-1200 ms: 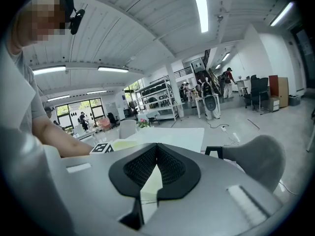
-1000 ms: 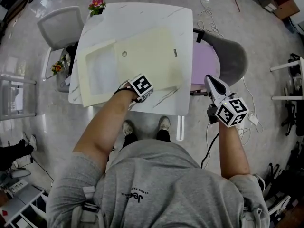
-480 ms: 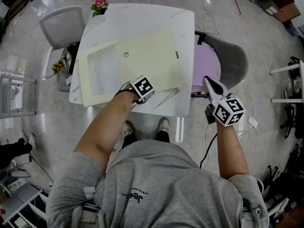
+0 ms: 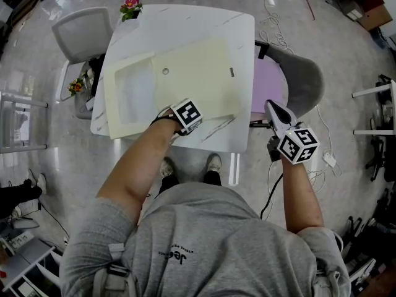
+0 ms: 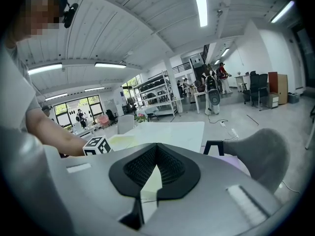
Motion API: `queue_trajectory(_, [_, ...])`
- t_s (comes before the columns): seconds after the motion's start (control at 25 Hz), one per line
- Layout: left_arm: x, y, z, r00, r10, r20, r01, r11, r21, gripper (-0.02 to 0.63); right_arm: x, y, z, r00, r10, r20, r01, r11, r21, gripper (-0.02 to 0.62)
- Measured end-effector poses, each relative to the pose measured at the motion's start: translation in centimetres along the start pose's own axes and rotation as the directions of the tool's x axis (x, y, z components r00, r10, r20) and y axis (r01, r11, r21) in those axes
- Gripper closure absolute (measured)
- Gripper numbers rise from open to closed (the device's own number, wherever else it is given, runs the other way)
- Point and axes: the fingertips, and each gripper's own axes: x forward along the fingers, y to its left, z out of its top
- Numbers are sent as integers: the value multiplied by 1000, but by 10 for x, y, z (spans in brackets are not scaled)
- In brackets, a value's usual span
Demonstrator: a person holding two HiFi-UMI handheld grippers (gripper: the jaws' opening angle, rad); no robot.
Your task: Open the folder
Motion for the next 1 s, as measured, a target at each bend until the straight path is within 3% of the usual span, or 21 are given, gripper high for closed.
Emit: queue_trajectory(1.0, [2, -2, 1, 1000, -10, -3, 10, 1000, 10, 543, 1, -3, -6, 1000, -9, -26, 8, 1000, -26, 594])
